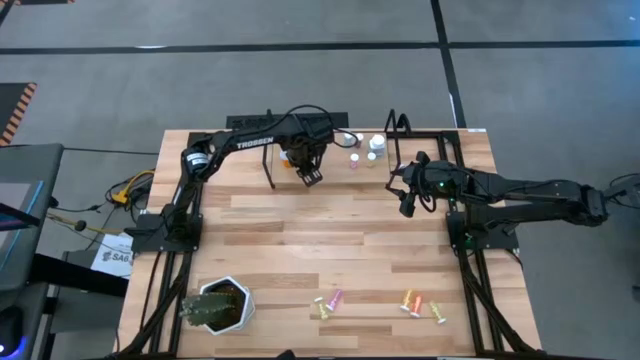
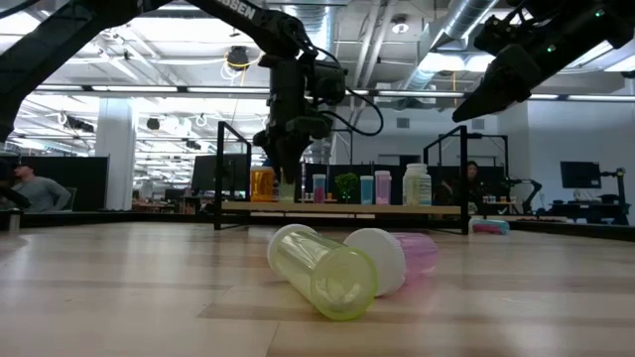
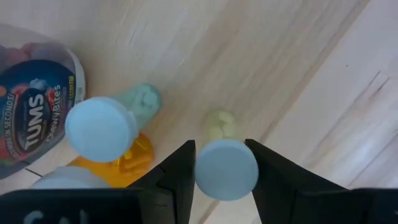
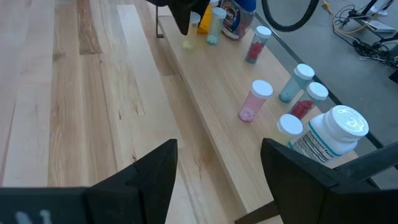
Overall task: Pick and place medicine bottles onto shelf by color
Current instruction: Put the yellow pill bottle on the shelf
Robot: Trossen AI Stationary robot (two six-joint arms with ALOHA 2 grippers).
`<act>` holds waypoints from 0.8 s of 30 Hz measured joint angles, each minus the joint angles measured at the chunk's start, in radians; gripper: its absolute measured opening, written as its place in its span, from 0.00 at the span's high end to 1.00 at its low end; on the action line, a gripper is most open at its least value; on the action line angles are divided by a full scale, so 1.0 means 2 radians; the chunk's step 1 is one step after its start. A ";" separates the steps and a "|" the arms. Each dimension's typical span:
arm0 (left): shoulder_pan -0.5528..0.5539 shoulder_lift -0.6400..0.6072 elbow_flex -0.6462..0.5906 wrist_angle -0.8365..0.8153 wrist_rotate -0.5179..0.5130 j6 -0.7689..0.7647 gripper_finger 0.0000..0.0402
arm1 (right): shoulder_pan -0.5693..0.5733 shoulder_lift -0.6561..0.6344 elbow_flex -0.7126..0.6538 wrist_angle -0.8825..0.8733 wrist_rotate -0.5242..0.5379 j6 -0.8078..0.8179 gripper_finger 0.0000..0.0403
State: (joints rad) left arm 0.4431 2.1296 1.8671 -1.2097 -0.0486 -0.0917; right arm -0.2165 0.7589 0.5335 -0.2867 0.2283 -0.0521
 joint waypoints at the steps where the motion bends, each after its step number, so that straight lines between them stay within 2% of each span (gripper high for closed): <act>1: 0.000 0.000 -0.001 -0.001 0.000 0.000 0.69 | 0.000 0.000 0.000 0.000 0.000 0.000 0.37; 8: 0.001 0.000 -0.001 0.003 -0.018 -0.015 0.63 | 0.000 0.000 0.000 0.000 0.000 0.000 0.37; 13: 0.001 0.000 0.000 0.002 -0.008 -0.017 0.56 | 0.000 0.000 0.000 0.000 0.000 0.000 0.37; 24: -0.015 -0.002 0.091 -0.075 -0.024 -0.001 0.53 | 0.000 0.000 0.000 0.000 0.000 0.000 0.37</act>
State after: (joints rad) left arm 0.4136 2.1254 2.0496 -1.3588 -0.0964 -0.0933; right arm -0.2165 0.7589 0.5335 -0.2867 0.2283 -0.0521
